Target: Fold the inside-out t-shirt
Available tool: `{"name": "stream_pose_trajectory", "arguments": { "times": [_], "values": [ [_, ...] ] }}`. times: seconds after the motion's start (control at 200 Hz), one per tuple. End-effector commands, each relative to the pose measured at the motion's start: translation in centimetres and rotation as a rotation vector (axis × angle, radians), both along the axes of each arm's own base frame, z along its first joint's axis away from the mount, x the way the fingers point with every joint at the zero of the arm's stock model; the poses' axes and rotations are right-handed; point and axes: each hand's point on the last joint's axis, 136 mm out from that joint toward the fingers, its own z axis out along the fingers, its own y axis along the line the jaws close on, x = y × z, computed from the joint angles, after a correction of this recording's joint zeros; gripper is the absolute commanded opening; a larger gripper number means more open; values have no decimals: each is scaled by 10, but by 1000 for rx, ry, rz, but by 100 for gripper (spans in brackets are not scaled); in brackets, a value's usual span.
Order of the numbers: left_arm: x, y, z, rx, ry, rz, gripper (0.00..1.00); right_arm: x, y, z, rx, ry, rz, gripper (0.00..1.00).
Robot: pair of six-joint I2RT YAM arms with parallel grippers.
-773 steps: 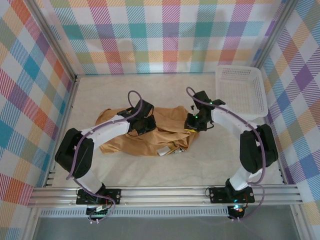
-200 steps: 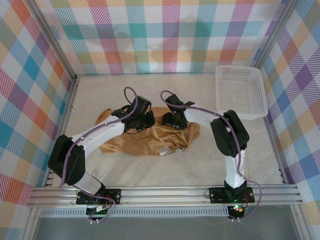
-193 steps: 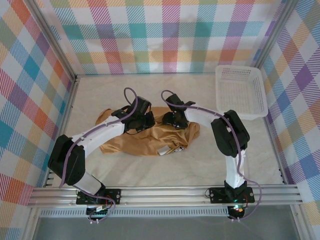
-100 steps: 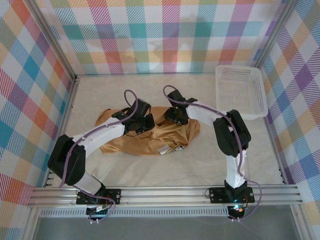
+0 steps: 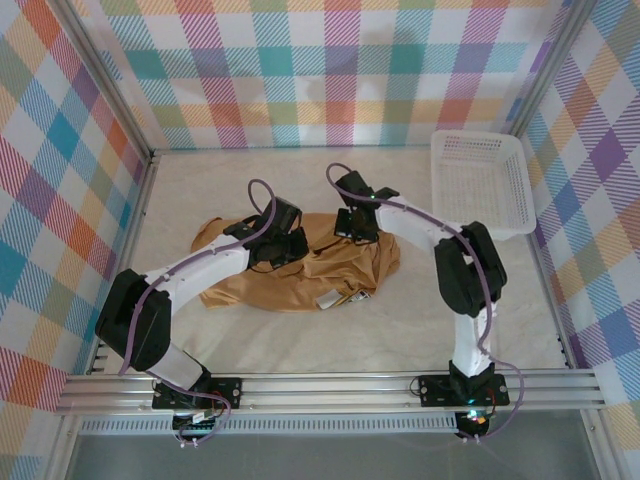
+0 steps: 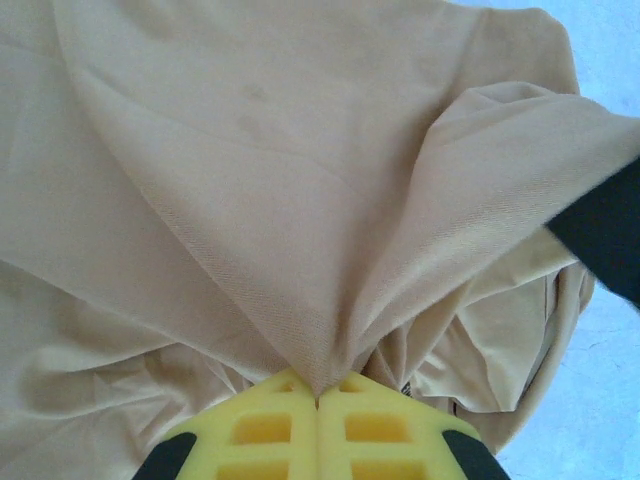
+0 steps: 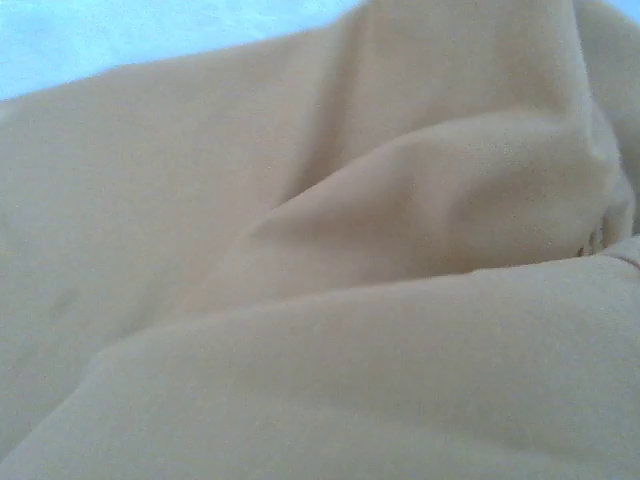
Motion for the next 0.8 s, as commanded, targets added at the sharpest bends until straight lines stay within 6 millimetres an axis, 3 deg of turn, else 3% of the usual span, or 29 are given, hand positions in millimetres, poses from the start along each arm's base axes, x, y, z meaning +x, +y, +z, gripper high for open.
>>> {"name": "stream_pose_trajectory", "arguments": {
  "times": [0.0, 0.255, 0.345, 0.44, 0.535, 0.655, 0.7, 0.795],
  "values": [
    [14, 4, 3, 26, -12, 8, 0, -17, 3, 53, 68, -23, 113, 0],
    [40, 4, -7, 25, 8, 22, 0, -52, 7, 124, 395, 36, 204, 0],
    [44, 3, -9, 21, 15, 22, 0, -52, 4, 149, 537, 46, 207, 0],
    [44, -2, -11, -10, 20, 15, 0, -43, 4, 159, 680, 55, 195, 0],
    [41, -7, -13, -46, 20, 10, 0, -27, 7, 148, 808, 88, 176, 0],
    [36, -11, -11, -92, 10, 5, 0, -3, 5, 97, 739, 167, 86, 0],
    [35, -14, -10, -112, 7, 4, 0, 6, -1, 74, 653, 183, 47, 14],
    [38, -21, -10, -151, 3, -1, 0, 12, -15, 39, 510, 209, -2, 24]
  ]
}}
